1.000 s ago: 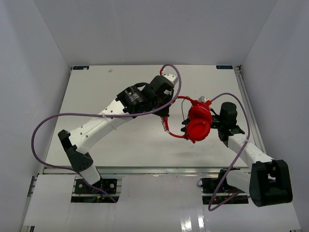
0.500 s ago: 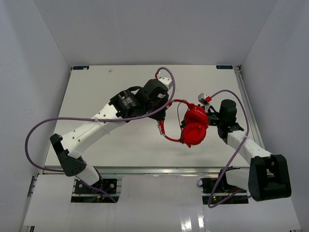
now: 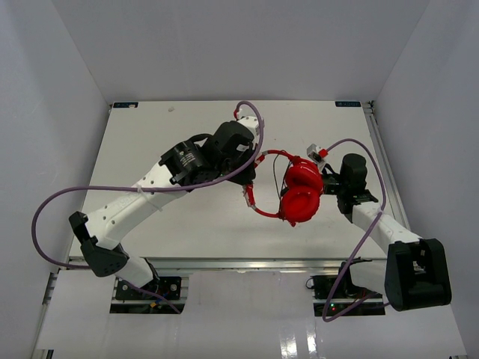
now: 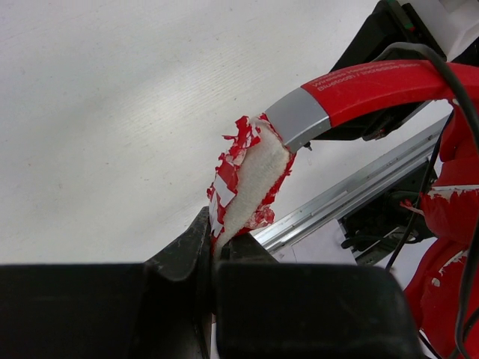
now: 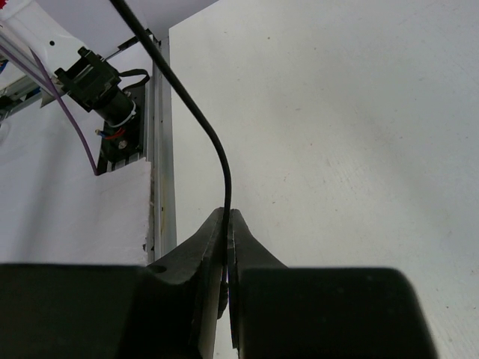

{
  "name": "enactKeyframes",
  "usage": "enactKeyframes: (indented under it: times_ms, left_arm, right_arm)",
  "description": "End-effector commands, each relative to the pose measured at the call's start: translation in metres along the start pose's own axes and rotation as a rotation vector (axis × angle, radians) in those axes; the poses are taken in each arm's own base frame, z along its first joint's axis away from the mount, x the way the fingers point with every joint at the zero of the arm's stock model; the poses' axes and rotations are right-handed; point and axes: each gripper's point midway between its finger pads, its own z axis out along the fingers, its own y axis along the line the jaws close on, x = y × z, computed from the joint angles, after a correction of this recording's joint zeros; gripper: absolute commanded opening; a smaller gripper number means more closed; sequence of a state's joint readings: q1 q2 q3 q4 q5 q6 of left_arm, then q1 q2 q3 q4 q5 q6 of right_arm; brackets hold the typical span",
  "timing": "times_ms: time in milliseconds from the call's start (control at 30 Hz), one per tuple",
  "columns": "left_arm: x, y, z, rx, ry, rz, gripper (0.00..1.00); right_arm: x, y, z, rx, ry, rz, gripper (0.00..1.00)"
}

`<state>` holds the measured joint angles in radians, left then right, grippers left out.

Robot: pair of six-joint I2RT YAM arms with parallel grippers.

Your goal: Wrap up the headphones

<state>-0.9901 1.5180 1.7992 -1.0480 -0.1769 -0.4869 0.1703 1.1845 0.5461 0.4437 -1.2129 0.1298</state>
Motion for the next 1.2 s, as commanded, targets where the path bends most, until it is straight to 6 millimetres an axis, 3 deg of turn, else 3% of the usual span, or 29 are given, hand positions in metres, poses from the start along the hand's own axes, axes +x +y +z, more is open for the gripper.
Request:
enactKeyframes:
  times_ms: [0,433,800,933,1167]
  left_arm:
    - [-0.029,-0.012,-0.022,0.073,-0.140,-0.089,0.00]
    - [-0.052,0.009,-0.013,-0.037,-0.269,-0.217,0.00]
    - [-0.069,0.024,-0.017,-0.047,-0.355,-0.332,0.00]
    - [-0.073,0.015,-0.020,0.013,-0.379,-0.363,0.00]
    - [-0.073,0.025,-0.024,0.006,-0.443,-0.439,0.00]
  right_arm:
    - [-0.010,0.013,-0.002,-0.043,-0.008,-0.056,0.08]
    - [-0.030,0.050,-0.017,0.001,-0.013,-0.219,0.08]
    - [-0.021,0.044,-0.024,0.092,0.022,-0.255,0.08]
    - [-0.028,0.046,-0.022,0.076,-0.004,-0.196,0.08]
    - [-0.045,0.045,-0.023,0.092,-0.049,-0.139,0.08]
